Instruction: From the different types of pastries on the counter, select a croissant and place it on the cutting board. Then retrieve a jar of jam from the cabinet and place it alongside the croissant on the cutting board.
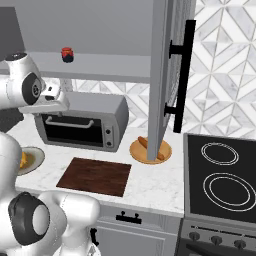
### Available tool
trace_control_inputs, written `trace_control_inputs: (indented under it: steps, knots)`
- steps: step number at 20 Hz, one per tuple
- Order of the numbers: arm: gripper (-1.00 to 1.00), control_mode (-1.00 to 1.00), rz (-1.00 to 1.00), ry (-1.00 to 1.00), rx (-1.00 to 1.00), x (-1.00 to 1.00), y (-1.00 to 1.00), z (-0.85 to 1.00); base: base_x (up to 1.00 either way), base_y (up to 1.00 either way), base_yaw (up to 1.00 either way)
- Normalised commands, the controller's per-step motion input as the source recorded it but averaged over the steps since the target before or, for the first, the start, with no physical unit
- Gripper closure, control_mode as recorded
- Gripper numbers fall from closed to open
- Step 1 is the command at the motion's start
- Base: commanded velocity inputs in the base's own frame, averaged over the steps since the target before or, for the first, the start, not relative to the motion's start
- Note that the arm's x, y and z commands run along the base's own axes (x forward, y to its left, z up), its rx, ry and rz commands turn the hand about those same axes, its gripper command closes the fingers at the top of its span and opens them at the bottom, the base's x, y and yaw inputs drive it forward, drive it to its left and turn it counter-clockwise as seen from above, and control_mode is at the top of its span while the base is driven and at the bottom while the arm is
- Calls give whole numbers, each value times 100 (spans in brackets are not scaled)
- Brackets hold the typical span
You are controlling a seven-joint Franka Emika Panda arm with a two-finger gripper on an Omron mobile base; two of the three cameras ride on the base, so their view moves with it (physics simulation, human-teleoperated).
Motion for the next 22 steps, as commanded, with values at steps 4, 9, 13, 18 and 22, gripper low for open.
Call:
trace_control_inputs:
  steps: [4,9,13,18,22]
  knots:
    - [-100,-100,14,0,18,0,100,-5,0,0,0]
    - [-100,-100,22,1,14,-4,100,-29,0,0,0]
    - [-100,-100,15,1,1,-2,93,-46,0,0,0]
    - [-100,-100,10,0,-9,-7,65,-48,0,0,0]
    - [-100,-100,6,-1,-5,0,27,-37,0,0,0]
